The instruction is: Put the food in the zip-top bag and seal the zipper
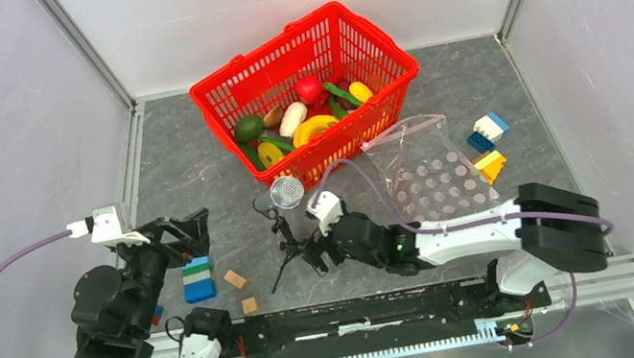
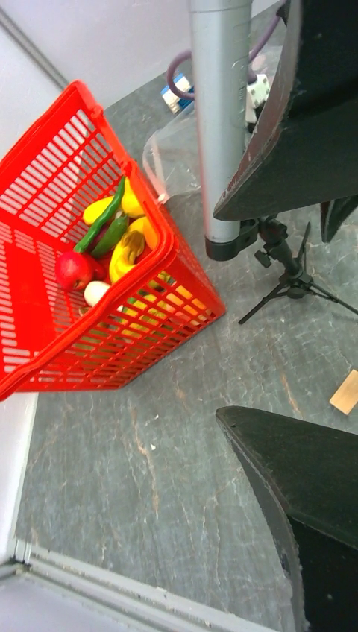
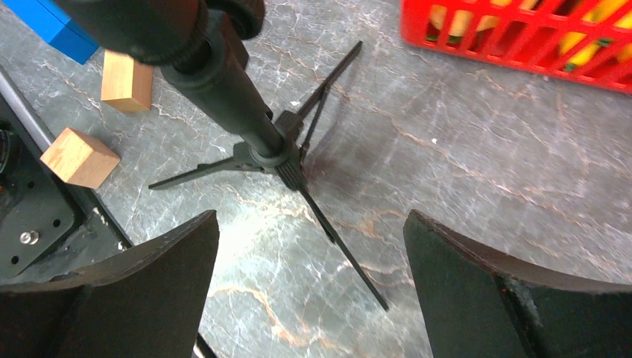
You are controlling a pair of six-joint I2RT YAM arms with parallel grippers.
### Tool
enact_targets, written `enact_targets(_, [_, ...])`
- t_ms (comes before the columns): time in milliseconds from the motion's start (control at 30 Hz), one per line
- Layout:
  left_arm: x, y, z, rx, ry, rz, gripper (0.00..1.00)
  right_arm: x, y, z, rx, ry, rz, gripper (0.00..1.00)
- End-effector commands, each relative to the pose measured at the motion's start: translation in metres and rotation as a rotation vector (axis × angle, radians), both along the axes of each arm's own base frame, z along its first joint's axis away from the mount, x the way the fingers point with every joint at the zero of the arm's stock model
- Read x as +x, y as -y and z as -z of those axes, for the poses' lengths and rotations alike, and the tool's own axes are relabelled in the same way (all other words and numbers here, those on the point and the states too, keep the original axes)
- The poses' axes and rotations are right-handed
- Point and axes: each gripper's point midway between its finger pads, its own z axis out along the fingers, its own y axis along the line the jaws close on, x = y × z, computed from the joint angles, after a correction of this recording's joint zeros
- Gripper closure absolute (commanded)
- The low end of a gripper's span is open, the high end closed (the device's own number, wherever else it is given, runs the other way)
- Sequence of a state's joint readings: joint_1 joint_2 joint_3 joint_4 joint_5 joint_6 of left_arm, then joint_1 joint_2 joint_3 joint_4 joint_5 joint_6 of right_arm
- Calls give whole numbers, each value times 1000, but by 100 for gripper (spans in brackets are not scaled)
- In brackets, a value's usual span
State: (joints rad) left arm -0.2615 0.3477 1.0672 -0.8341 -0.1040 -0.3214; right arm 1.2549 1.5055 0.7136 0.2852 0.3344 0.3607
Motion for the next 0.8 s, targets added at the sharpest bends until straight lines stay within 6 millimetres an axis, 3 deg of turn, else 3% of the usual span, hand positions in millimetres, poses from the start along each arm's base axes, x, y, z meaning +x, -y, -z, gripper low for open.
enact_targets(0, [-11, 17, 9, -36, -34, 97, 0, -1, 21, -21, 97, 14, 66, 2])
enact_targets(100, [-17, 22, 12, -27, -27, 140, 0, -1, 33, -32, 161, 39, 88, 2])
enact_targets(233, [-27, 25, 17, -24, -32, 172, 0, 12, 44, -21, 62, 58, 172, 2])
enact_targets(500, [-36, 34, 27, -75, -47, 221, 0, 9, 15, 23, -69, 3, 105, 3])
enact_targets(633, [-34, 37, 37, -63, -70, 236, 0, 2, -24, 35, -90, 25, -69, 4])
enact_targets(767, [-33, 41, 31, -40, -48, 268, 0, 3, -54, 41, -65, 19, -119, 4])
